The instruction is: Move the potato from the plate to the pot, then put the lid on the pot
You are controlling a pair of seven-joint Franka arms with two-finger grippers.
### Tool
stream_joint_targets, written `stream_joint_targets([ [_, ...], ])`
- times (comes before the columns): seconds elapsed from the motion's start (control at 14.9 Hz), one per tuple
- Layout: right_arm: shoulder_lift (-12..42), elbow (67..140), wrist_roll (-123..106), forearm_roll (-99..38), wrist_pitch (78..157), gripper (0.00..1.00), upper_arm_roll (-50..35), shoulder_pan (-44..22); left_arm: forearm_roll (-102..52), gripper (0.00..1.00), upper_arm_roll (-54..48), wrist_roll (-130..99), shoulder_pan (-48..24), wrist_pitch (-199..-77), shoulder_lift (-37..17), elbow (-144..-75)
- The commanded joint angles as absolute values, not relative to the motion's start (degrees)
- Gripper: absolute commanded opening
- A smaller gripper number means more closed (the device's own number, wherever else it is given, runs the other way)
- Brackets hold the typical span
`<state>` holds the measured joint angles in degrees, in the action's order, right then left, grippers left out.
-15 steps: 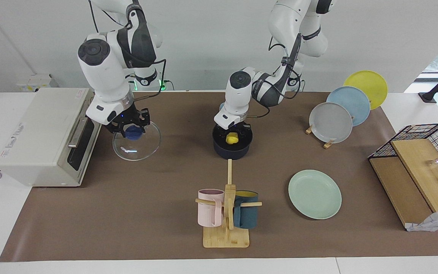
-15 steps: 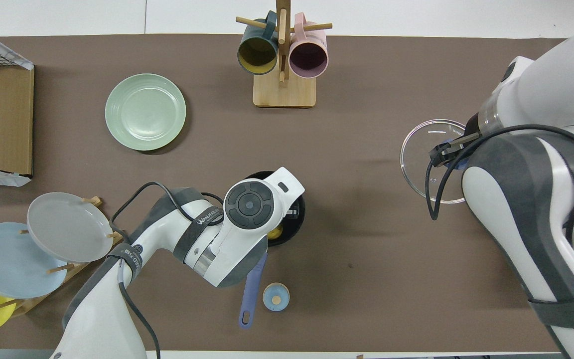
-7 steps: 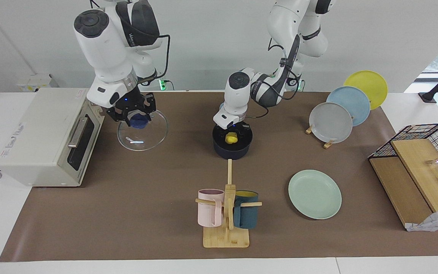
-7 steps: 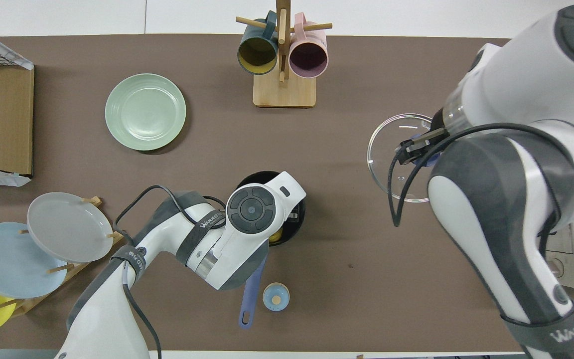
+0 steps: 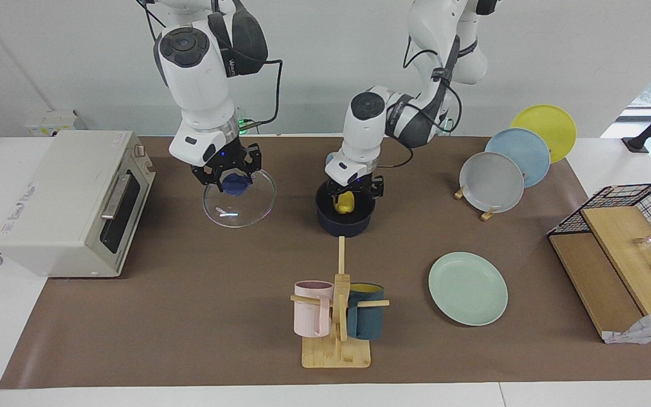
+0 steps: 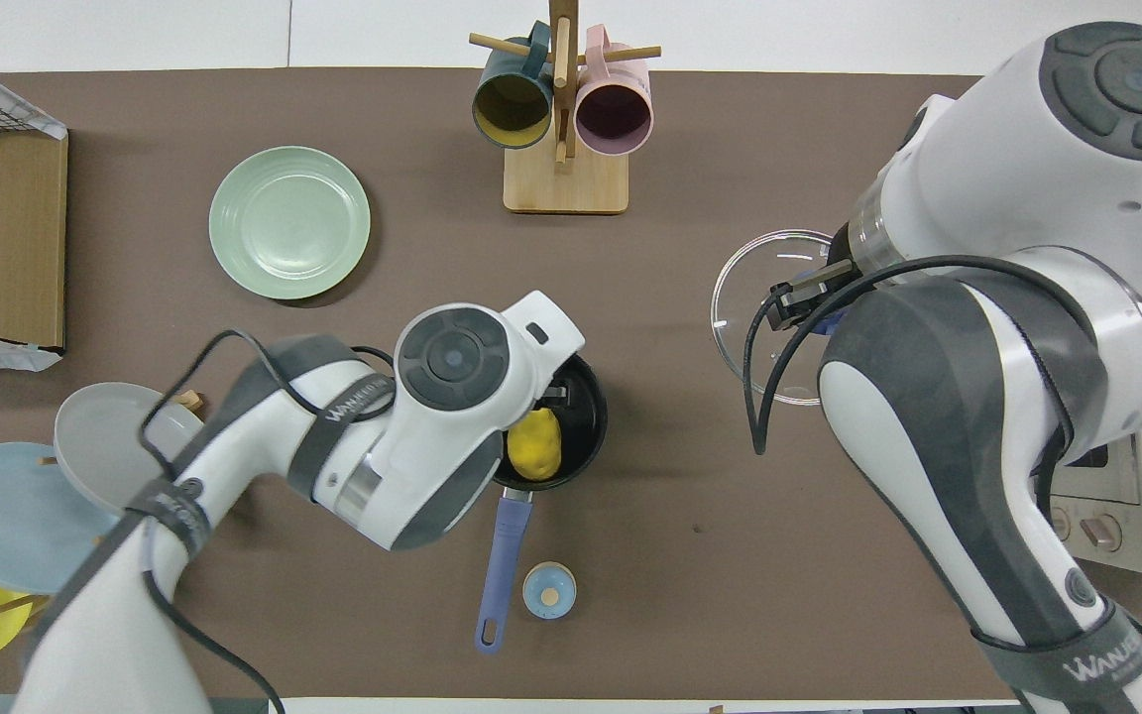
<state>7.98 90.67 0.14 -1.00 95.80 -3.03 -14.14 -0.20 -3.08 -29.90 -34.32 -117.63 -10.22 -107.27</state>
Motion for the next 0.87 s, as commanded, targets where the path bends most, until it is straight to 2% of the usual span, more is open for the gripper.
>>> stream_joint_targets([
  [0.0, 6.8, 92.1, 2.5, -1.5, 97.4, 0.0, -3.3, -15.2, -2.0, 1.0, -2.9, -21.7, -27.0, -105.4, -7.7, -96.7],
  [0.13, 7.2, 91.8, 6.3, -1.8, 98.9, 0.0, -3.3, -17.8, -1.8, 1.0, -2.9, -17.2, -20.7, -102.4, -5.5, -93.7],
  [0.27, 7.7, 91.0, 12.1, -1.8, 99.7, 0.0, -3.3, -22.0, -1.6, 1.0, -2.9, -11.0, -14.8, -101.5, -3.6, -93.6],
  [0.6, 17.7, 86.4, 29.8, -1.0, 107.0, 0.0, -3.3, -33.2, -1.2, 1.0, -2.8, -4.8, -6.7, -97.9, -2.6, -93.3],
  [0.8, 23.2, 82.8, 35.0, 1.7, 108.0, 0.0, -3.3, -38.5, 1.7, 1.0, -2.9, -4.6, -5.9, -93.3, -2.1, -90.1],
])
